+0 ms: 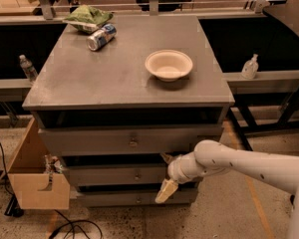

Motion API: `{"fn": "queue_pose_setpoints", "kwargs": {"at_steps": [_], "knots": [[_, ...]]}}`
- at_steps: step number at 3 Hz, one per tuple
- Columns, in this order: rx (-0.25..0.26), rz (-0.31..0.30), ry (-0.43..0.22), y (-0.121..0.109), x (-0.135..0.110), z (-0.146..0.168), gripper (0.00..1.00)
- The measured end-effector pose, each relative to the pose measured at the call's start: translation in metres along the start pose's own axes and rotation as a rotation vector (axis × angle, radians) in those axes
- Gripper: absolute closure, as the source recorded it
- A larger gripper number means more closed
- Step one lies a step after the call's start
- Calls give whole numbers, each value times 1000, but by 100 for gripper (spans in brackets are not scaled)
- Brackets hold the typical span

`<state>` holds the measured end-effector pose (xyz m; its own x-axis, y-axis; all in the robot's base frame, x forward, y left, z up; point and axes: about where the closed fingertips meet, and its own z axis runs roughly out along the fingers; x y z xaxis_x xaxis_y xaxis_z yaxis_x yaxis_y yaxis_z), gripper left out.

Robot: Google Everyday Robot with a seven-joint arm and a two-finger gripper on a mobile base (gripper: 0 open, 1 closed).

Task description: Open middle drawer

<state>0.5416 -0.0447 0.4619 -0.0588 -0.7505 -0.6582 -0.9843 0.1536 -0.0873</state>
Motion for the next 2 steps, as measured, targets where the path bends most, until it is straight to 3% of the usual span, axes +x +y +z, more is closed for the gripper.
{"fn": "queue_pose_setpoints", "kwargs": {"at_steps": [1, 2], "knots": [[-6, 6, 12, -2, 5, 8, 0], [-6, 11, 17, -4, 9, 11, 18]]}}
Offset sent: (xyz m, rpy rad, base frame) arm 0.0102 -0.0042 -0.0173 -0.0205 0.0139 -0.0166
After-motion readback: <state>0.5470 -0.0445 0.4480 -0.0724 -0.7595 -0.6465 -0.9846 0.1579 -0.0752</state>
